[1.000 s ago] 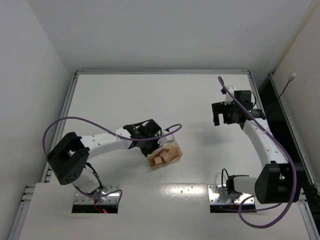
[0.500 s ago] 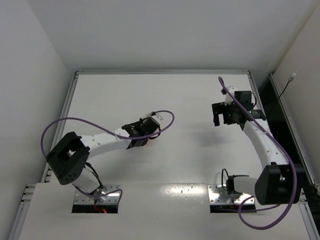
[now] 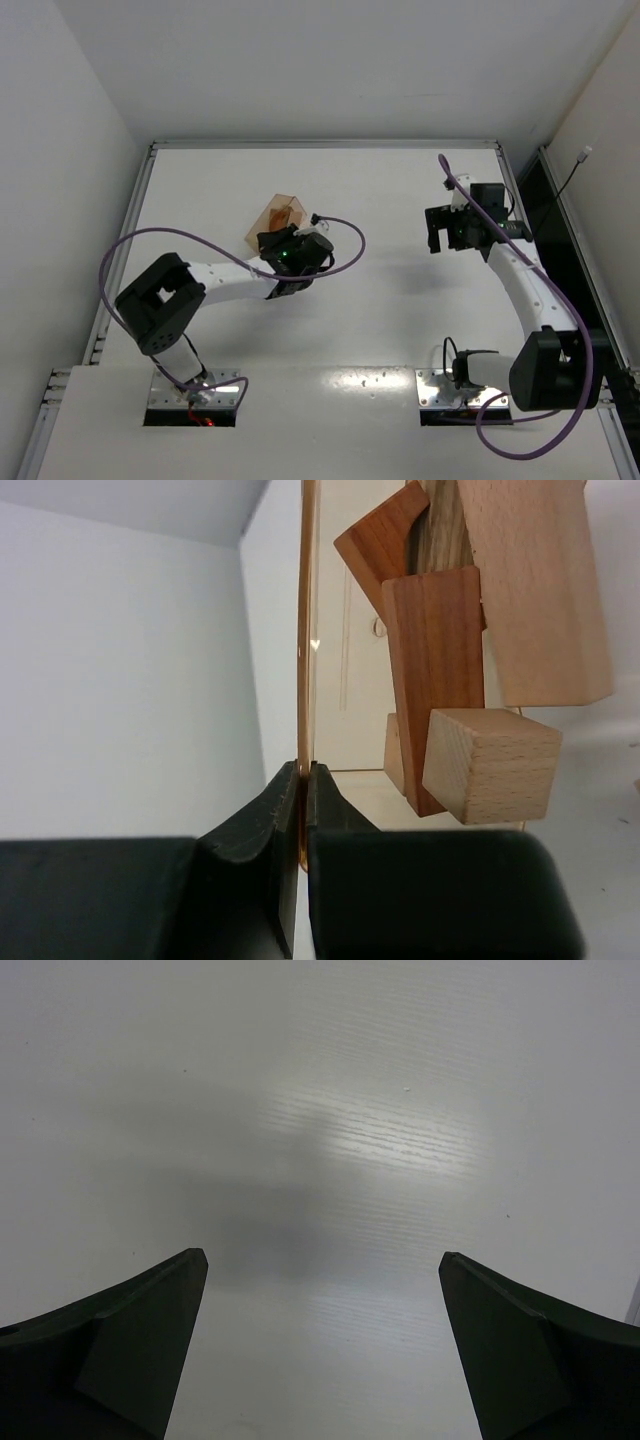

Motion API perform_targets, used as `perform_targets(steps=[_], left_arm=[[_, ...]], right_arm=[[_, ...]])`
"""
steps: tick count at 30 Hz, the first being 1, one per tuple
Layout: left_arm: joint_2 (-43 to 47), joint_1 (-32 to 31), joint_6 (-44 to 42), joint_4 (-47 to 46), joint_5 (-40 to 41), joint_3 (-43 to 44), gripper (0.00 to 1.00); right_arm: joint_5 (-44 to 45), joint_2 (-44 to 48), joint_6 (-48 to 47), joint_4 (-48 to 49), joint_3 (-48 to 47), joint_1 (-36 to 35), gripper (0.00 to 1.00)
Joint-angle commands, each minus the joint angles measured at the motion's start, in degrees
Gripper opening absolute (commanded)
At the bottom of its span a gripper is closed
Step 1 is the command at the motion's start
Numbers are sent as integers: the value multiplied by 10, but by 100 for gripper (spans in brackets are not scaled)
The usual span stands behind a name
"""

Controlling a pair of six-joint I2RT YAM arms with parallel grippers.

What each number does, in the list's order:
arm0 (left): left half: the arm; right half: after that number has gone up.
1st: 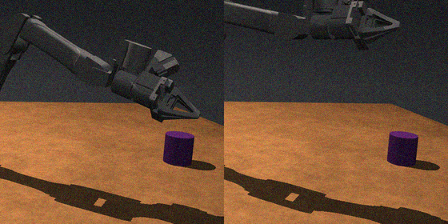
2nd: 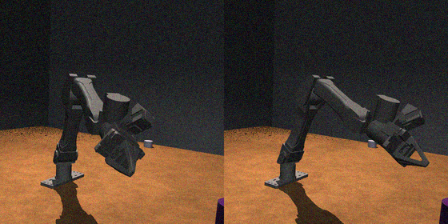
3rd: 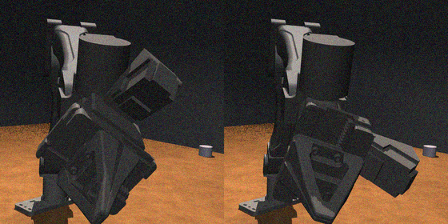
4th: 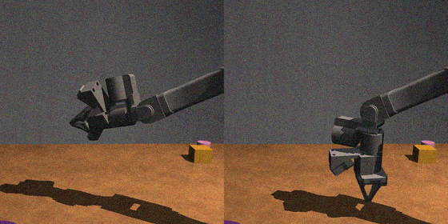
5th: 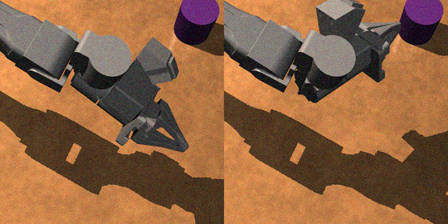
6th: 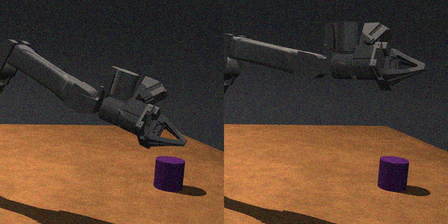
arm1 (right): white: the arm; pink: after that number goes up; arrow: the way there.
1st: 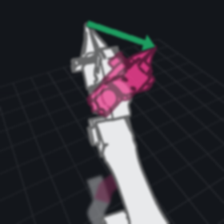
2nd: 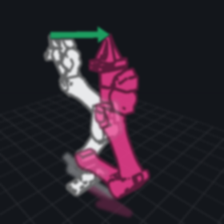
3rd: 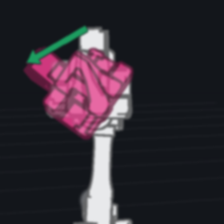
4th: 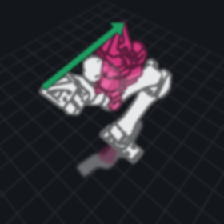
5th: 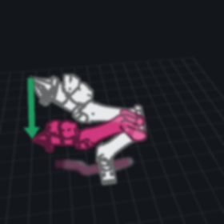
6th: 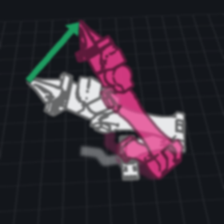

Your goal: Build the wood block tower

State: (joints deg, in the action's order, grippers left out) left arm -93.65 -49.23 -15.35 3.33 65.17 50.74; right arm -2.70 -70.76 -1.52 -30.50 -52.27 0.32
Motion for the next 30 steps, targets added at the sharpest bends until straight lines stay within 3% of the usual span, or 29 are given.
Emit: perform_targets(steps=[1, 5, 8, 16, 27, 28, 30], left_arm=[[0, -30, -79, -124, 102, 11, 0], [-25, -72, -224, -292, 145, -40, 0], [-36, -82, -239, -310, 153, -46, 0], [-99, -105, -481, -641, 176, -131, 0], [-101, -105, -494, -660, 195, -131, 0], [-95, -142, -459, -601, 195, -131, 0], [-88, -173, -465, -618, 189, -140, 0]], right_arm=[[-7, 18, -2, 18, 2, 4, 99], [-7, 18, -2, 18, 2, 9, 99], [-7, 18, -2, 18, 2, 9, 99], [-13, 23, -2, 18, 9, 14, 99], [-24, 23, -2, 18, 9, 20, 99], [-24, 23, -2, 23, 9, 20, 99], [-24, 12, -2, 23, 9, 20, 99]])
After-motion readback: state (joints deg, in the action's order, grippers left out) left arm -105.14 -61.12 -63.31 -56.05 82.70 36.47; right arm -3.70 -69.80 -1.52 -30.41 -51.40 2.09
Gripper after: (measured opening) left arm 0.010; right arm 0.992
